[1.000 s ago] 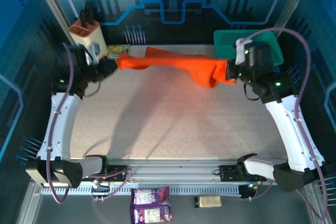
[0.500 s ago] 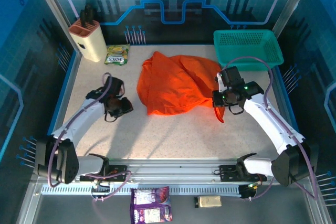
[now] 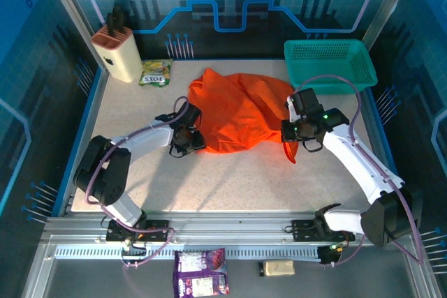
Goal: Fold the inside-out t-shirt
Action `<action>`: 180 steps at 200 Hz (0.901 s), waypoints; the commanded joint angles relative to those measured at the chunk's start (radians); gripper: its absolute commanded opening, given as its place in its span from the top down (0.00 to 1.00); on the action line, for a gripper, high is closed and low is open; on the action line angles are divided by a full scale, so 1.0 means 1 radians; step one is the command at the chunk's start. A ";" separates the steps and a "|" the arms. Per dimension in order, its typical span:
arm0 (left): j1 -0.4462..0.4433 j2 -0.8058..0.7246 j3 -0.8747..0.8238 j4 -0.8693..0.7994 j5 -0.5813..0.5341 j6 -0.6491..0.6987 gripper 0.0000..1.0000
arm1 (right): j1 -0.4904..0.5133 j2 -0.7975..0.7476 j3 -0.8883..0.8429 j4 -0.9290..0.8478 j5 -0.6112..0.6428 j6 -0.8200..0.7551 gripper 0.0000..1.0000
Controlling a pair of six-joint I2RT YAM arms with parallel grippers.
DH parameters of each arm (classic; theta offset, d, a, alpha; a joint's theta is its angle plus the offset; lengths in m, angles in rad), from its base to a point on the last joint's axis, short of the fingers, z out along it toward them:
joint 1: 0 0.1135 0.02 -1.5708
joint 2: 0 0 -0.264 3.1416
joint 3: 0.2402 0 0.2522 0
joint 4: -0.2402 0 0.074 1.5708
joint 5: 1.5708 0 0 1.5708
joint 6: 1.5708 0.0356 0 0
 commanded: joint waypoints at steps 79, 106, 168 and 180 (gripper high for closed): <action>-0.001 0.035 -0.031 -0.007 -0.031 -0.046 0.68 | 0.025 0.018 0.025 -0.006 0.000 0.026 1.00; -0.001 -0.001 -0.066 0.003 -0.048 -0.051 0.68 | 0.031 0.023 0.034 -0.012 0.005 0.030 1.00; 0.000 0.022 -0.061 0.040 -0.017 -0.025 0.74 | 0.042 0.045 0.048 -0.008 0.006 0.033 1.00; -0.001 0.022 -0.056 0.040 -0.017 -0.020 0.79 | 0.043 0.047 0.049 -0.008 0.008 0.034 1.00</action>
